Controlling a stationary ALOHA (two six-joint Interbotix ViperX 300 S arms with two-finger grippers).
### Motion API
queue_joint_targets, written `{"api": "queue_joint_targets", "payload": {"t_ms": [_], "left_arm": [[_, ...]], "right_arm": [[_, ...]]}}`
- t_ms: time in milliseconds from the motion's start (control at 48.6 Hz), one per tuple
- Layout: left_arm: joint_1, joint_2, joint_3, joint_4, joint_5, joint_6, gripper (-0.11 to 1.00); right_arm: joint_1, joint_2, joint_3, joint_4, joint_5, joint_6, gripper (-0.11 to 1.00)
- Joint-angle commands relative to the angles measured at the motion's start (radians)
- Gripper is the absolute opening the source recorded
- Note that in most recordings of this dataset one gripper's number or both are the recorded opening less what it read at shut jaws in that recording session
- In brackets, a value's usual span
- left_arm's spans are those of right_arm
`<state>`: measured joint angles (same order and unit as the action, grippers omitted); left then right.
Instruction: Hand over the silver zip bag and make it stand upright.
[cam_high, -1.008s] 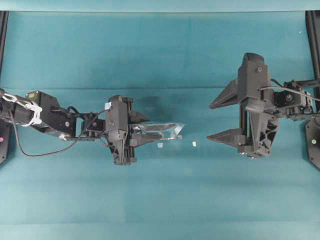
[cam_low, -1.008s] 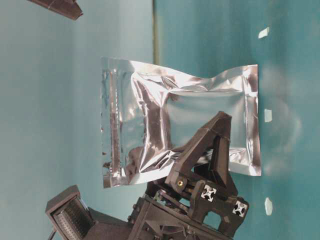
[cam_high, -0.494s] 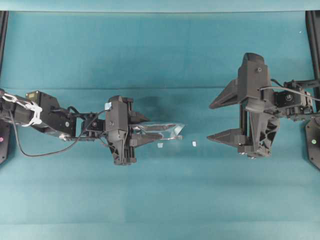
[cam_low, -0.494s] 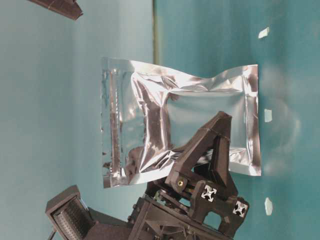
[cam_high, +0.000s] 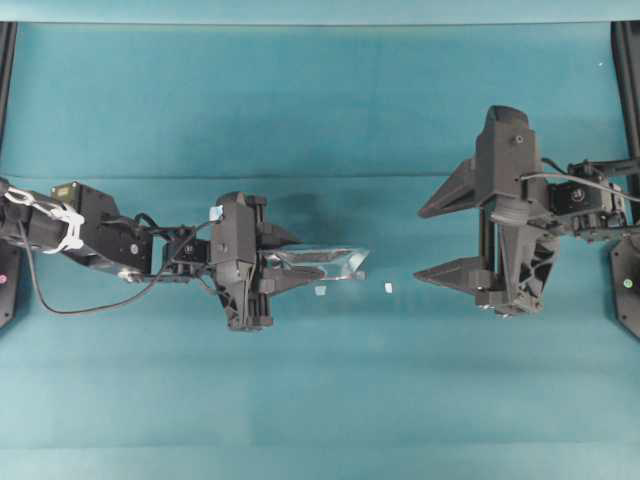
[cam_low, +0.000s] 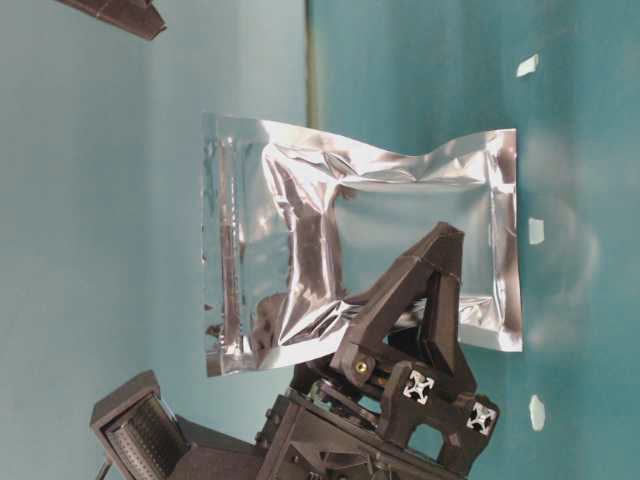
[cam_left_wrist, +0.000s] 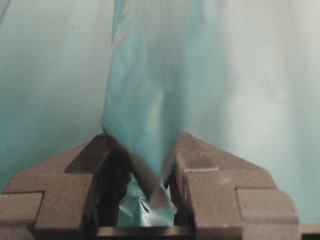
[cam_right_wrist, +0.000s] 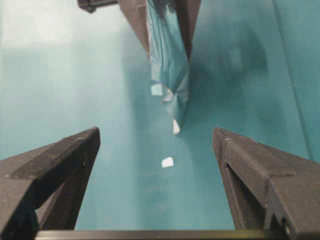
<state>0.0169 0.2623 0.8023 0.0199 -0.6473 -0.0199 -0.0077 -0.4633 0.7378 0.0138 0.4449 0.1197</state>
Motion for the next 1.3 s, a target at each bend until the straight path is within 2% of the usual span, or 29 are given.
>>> {"api": "queue_joint_targets", "payload": {"t_ms": [0, 1275], "left_arm": [[-0.017, -0.006, -0.009, 0.003, -0.002, -0.002, 0.23], [-0.034, -0.006, -0.009, 0.003, -0.002, -0.003, 0.23]], "right_arm": [[-0.002, -0.011, -0.008, -0.002, -0.011, 0.009, 0.97], [0.000, -0.011, -0.005, -0.002, -0.018, 0.009, 0.97]]}}
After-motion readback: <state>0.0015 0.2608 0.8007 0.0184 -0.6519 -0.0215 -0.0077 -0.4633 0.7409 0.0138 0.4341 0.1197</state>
